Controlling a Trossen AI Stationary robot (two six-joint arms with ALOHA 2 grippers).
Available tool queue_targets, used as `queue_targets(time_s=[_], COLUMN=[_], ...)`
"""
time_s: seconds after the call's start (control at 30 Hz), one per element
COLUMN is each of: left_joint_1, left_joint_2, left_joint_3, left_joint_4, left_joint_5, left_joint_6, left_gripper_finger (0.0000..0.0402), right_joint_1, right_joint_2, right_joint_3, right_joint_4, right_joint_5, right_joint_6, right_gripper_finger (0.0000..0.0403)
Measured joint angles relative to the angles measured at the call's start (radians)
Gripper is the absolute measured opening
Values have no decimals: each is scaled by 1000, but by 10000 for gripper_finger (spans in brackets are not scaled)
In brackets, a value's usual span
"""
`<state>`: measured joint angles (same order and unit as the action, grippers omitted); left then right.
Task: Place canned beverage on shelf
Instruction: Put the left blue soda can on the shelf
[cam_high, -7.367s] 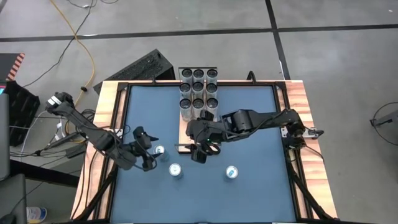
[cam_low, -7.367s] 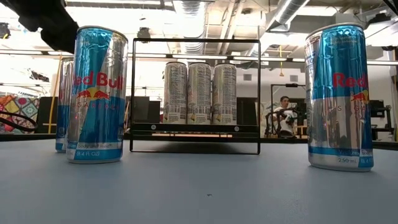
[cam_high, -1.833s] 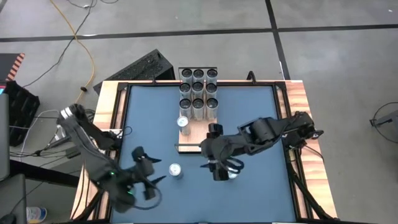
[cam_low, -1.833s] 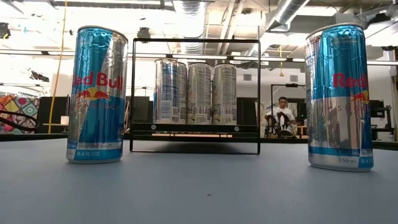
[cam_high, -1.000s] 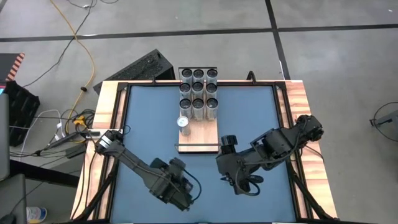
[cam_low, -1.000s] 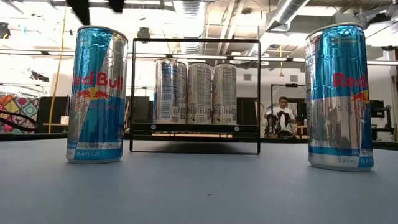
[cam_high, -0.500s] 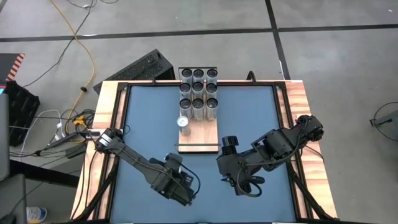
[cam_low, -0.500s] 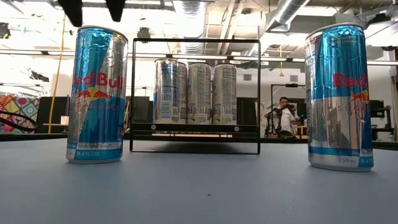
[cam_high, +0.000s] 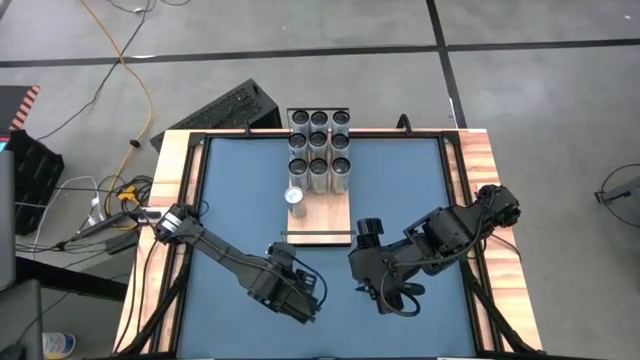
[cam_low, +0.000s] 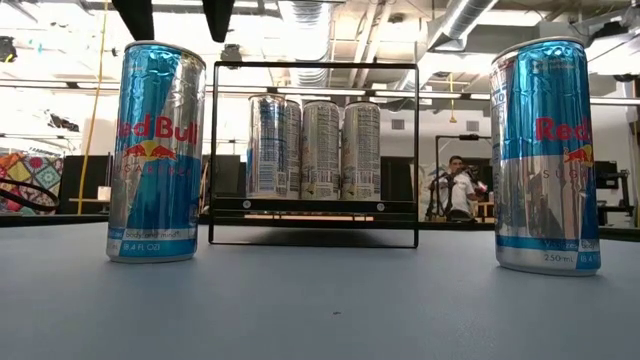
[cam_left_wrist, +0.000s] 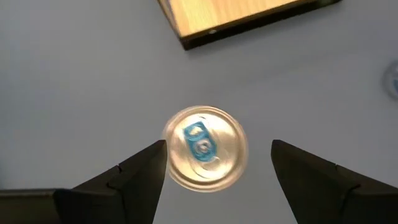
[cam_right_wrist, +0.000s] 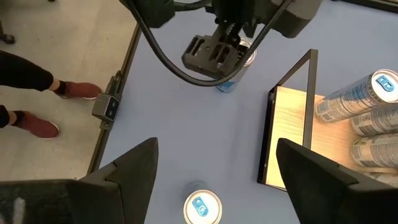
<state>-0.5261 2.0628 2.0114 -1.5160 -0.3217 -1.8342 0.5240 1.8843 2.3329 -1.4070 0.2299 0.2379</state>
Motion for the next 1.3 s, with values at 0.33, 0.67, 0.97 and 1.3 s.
queue_targets(time_s=[0.33,0.67,0.97,1.3], left_joint_1=[-5,-5,-8,0], left_joint_2=[0,0,-3,-2], left_joint_3=[0,-14,-147,-150], left_joint_4=[-13,-11,112,156], left_joint_5=[-2,-13,35,-5], left_joint_6=[-25,-18,-10,11], left_gripper_finger=[256,256,255,252], right_joint_1=[0,0,0,0], right_joint_2=[0,0,0,0], right_joint_3=[0,0,0,0], right_joint_4=[0,0,-1,-11], right_joint_5=[0,0,-1,-1], right_joint_6=[-3,-10,-11,-13], right_gripper_finger=[311,311,311,311])
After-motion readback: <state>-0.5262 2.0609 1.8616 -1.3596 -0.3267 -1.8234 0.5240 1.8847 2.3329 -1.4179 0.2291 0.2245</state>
